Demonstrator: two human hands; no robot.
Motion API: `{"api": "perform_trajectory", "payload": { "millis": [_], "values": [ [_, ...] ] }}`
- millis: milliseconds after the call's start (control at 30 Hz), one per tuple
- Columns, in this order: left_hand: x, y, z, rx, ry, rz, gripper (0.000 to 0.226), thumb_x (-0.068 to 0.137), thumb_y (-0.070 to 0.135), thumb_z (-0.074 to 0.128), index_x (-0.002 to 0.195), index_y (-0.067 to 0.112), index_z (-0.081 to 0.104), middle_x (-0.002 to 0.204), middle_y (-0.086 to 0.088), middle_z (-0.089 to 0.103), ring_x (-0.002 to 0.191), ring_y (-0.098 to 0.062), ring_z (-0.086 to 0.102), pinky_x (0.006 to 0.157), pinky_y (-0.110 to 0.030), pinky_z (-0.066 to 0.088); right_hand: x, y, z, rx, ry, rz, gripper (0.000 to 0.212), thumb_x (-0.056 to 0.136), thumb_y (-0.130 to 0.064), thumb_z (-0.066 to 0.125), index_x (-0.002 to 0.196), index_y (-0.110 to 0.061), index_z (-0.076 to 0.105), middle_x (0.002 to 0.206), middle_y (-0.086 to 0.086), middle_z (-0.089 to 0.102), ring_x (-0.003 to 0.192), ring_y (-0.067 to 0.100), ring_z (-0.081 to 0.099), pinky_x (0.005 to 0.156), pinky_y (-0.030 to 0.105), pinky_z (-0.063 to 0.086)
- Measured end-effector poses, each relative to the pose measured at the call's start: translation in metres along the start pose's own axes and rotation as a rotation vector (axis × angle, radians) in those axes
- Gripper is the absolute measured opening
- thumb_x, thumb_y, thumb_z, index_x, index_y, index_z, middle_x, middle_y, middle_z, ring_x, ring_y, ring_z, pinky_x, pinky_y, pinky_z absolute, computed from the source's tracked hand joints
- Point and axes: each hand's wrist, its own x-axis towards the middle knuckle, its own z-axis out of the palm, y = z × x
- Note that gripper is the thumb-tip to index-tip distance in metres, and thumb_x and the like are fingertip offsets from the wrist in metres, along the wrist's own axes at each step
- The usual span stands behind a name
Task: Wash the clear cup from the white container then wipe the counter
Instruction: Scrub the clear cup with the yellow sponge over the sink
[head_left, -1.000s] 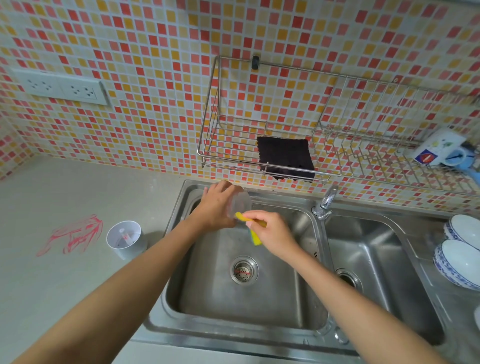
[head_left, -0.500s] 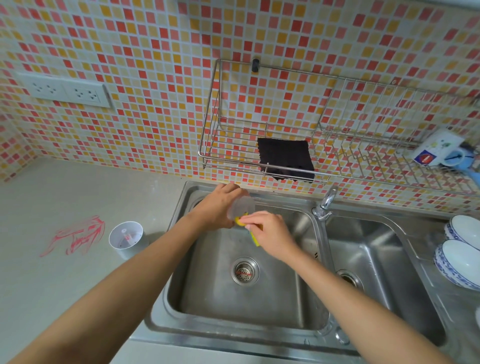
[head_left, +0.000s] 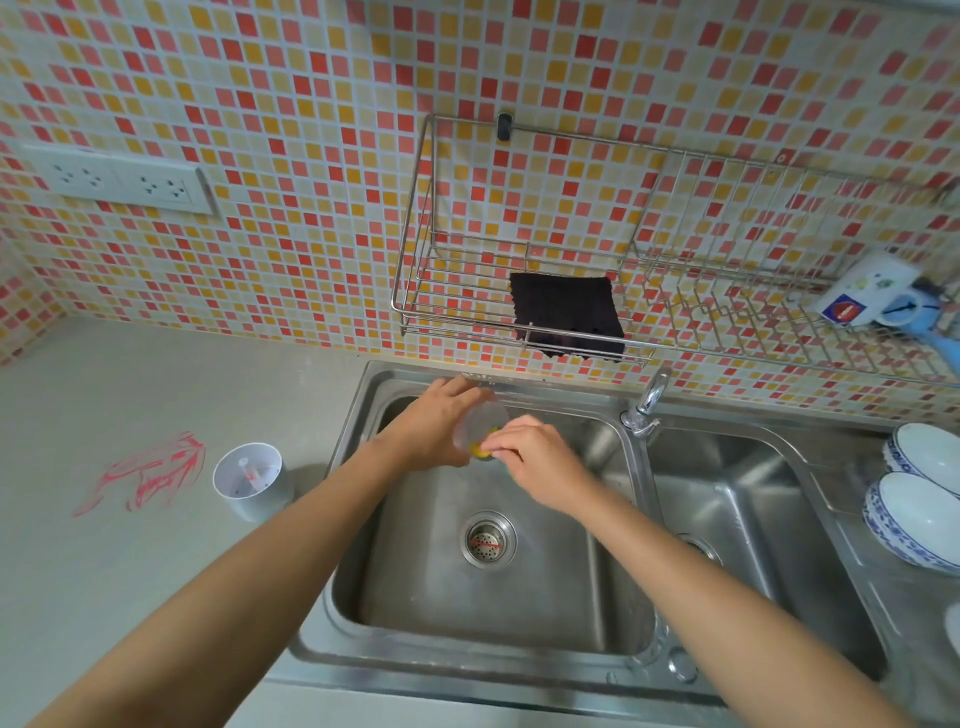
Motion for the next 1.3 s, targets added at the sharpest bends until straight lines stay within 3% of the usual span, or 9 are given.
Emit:
{"api": "perform_trajectory", "payload": {
  "millis": [200, 333, 467, 700, 900, 1000, 1133, 1233, 1300],
  "values": [
    [0.007, 0.006, -0.003, 0.01, 0.016, 0.028, 0.081, 0.069, 0.028, 0.081, 0.139, 0.026, 0.041, 0.135, 0.004, 0.043, 0.122, -0.018, 0.038, 0.094, -0.02, 0.034, -0.005, -0.002, -0.001, -0.258, 0.187, -0.116, 0.029, 0.067, 0.006, 0.076, 0.092, -0.01, 0.076, 0.092, 0.0, 0.074, 0.091, 0.027, 0.064, 0.075, 0.039, 0.054],
    [0.003, 0.0, 0.0, 0.006, -0.032, 0.023, 0.084, 0.067, 0.032, 0.082, 0.14, 0.027, 0.04, 0.136, 0.006, 0.043, 0.12, -0.016, 0.038, 0.094, -0.022, 0.035, -0.009, 0.004, 0.004, -0.042, 0.052, -0.069, 0.024, 0.082, 0.003, 0.063, 0.098, -0.01, 0.075, 0.098, 0.002, 0.073, 0.099, 0.023, 0.059, 0.09, 0.035, 0.05],
    [0.004, 0.0, 0.0, -0.068, -0.011, -0.006, 0.087, 0.064, 0.035, 0.084, 0.14, 0.029, 0.04, 0.138, 0.007, 0.044, 0.121, -0.017, 0.04, 0.095, -0.024, 0.035, -0.009, 0.011, -0.01, -0.228, 0.034, -0.188, 0.023, 0.076, -0.012, 0.074, 0.097, -0.02, 0.073, 0.1, -0.007, 0.071, 0.098, 0.02, 0.059, 0.081, 0.039, 0.053],
    [0.012, 0.0, -0.004, -0.269, 0.03, -0.085, 0.091, 0.065, 0.041, 0.083, 0.139, 0.028, 0.032, 0.136, 0.006, 0.048, 0.123, -0.014, 0.042, 0.104, -0.04, 0.043, -0.004, 0.008, -0.014, -0.242, 0.307, -0.266, 0.024, 0.075, -0.004, 0.076, 0.095, -0.015, 0.072, 0.094, -0.003, 0.071, 0.095, 0.02, 0.063, 0.077, 0.035, 0.055],
    [0.007, 0.002, 0.005, -0.291, 0.175, -0.095, 0.093, 0.056, 0.044, 0.09, 0.129, 0.02, 0.036, 0.128, 0.004, 0.048, 0.12, -0.014, 0.04, 0.101, -0.03, 0.043, -0.001, 0.005, -0.014, -0.186, 0.318, -0.274, 0.021, 0.079, -0.006, 0.073, 0.098, -0.014, 0.073, 0.098, -0.003, 0.072, 0.098, 0.018, 0.062, 0.085, 0.029, 0.051],
    [0.007, -0.001, 0.009, -0.234, 0.252, -0.072, 0.09, 0.057, 0.046, 0.088, 0.129, 0.02, 0.04, 0.126, -0.001, 0.04, 0.115, -0.014, 0.04, 0.096, -0.026, 0.046, 0.0, -0.001, -0.017, 0.037, 0.228, -0.123, 0.024, 0.08, -0.006, 0.073, 0.102, -0.016, 0.075, 0.102, -0.004, 0.073, 0.099, 0.01, 0.061, 0.093, 0.017, 0.043],
    [0.009, -0.007, 0.003, -0.134, 0.228, -0.044, 0.085, 0.059, 0.045, 0.086, 0.13, 0.02, 0.046, 0.127, -0.002, 0.046, 0.115, -0.018, 0.04, 0.097, -0.029, 0.041, 0.0, -0.019, -0.019, 0.436, 0.139, 0.229, 0.022, 0.085, -0.008, 0.068, 0.104, -0.017, 0.075, 0.1, -0.004, 0.073, 0.085, -0.006, 0.059, 0.079, 0.011, 0.042],
    [0.011, -0.007, -0.002, -0.006, 0.206, -0.015, 0.082, 0.062, 0.048, 0.083, 0.131, 0.022, 0.047, 0.128, 0.001, 0.05, 0.118, -0.02, 0.041, 0.101, -0.037, 0.04, 0.003, -0.017, -0.021, 0.298, 0.096, 0.162, 0.022, 0.087, -0.006, 0.064, 0.103, -0.017, 0.075, 0.101, -0.004, 0.073, 0.089, -0.002, 0.06, 0.081, 0.007, 0.04],
    [0.011, -0.006, -0.004, -0.004, 0.162, -0.006, 0.08, 0.066, 0.047, 0.081, 0.133, 0.022, 0.046, 0.13, 0.002, 0.049, 0.118, -0.019, 0.041, 0.1, -0.037, 0.041, 0.008, -0.006, -0.025, 0.024, 0.056, -0.026, 0.028, 0.085, -0.001, 0.063, 0.103, -0.018, 0.075, 0.105, -0.001, 0.072, 0.102, 0.012, 0.061, 0.094, 0.019, 0.042]
  ]
}}
